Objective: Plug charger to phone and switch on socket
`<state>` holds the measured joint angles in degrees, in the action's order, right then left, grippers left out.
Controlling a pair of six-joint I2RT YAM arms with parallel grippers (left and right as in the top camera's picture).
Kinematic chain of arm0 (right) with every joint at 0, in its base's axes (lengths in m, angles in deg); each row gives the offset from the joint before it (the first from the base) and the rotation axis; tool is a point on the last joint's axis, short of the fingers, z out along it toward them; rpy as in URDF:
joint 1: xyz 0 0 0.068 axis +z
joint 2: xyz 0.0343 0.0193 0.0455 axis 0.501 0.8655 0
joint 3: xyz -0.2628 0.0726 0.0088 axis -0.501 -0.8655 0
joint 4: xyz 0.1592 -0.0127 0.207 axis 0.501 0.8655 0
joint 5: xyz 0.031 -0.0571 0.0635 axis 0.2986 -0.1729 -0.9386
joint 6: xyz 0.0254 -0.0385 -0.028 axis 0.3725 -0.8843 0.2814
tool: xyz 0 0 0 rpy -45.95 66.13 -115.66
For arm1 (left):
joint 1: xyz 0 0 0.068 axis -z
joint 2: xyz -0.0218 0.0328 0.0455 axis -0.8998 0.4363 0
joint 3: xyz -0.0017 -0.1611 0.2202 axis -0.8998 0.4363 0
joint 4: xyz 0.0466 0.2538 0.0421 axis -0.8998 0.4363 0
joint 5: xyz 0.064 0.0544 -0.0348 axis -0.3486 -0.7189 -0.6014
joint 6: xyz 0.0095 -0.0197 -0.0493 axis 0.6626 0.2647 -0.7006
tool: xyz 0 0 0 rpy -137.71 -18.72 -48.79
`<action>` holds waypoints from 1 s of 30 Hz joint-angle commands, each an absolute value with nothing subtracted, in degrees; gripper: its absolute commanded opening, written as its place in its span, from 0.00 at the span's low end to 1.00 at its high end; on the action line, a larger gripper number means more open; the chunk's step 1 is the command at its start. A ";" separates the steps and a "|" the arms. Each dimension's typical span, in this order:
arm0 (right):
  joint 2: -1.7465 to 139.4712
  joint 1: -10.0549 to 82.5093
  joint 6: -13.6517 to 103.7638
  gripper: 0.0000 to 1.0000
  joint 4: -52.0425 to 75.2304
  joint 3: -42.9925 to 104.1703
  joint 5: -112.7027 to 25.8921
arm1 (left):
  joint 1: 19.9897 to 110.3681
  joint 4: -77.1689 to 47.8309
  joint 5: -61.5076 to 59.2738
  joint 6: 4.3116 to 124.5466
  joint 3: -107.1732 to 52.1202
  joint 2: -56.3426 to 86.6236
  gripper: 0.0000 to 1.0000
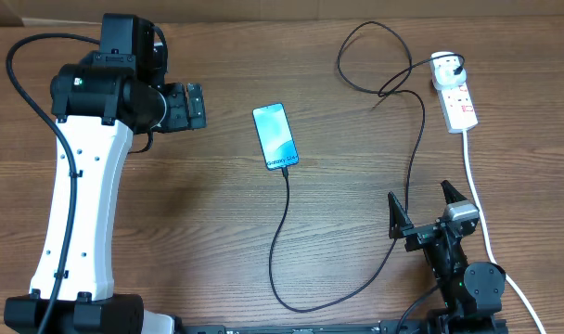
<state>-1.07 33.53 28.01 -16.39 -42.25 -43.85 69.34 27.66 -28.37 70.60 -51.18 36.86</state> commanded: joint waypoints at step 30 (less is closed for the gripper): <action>-1.79 33.86 28.31 1.00 -17.03 -42.80 -44.60 | 69.39 27.59 -28.72 69.55 -51.53 37.36 1.00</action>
